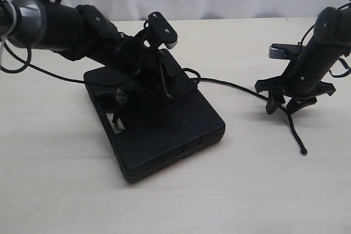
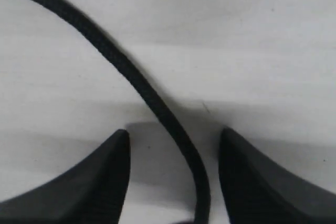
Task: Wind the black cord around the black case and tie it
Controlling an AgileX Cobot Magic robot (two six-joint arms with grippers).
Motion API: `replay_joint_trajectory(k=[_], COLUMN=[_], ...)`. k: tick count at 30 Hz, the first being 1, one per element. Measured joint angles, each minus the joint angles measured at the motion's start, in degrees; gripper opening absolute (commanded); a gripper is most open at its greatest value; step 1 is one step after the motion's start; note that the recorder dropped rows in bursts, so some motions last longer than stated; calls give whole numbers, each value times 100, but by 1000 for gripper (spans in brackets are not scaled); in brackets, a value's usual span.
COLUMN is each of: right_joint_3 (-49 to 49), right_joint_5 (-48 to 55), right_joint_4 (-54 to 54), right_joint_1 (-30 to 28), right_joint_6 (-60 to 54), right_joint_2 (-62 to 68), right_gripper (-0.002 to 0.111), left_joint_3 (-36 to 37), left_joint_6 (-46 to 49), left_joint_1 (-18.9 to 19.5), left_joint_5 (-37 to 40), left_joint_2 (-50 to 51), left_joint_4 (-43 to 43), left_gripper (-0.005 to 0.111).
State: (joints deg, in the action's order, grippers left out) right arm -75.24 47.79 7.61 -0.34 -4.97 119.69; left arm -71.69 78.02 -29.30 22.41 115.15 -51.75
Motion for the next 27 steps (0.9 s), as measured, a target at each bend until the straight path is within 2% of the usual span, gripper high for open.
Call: replay_joint_trajectory(k=[3, 4, 5, 8, 13, 16, 20, 25, 27], right_joint_3=[0, 0, -22, -34, -229, -612, -708, -768, -768], right_joint_5=[-52, -79, -91, -91, -204, -550, -585, -732, -732], right_joint_4=[-84, -84, -33, 513, 2005, 3644, 5121, 5357, 5357], right_joint_1=[0, 0, -10, -10, -10, -10, -10, 134, 288], right_joint_6=[0, -41, -199, -542, -1660, -2689, -3581, -3675, -3685], right_joint_2=[26, 43, 55, 72, -33, -375, -399, -315, -291], right_gripper=[20, 6, 4, 4, 4, 4, 4, 4, 4], left_joint_3=[0, 0, 0, 0, 0, 0, 0, 0, 0], left_joint_6=[0, 0, 0, 0, 49, 906, 2000, 3534, 3789], left_joint_1=[0, 0, 0, 0, 0, 0, 0, -59, -154], left_joint_5=[-31, -41, -41, -41, -12, 389, 717, 1041, 719], left_joint_2=[0, 0, 0, 0, 0, 0, 0, -146, -261], left_joint_4=[0, 0, 23, 21, 21, 25, -163, -726, -761], left_gripper=[0, 0, 0, 0, 0, 0, 0, 0, 0])
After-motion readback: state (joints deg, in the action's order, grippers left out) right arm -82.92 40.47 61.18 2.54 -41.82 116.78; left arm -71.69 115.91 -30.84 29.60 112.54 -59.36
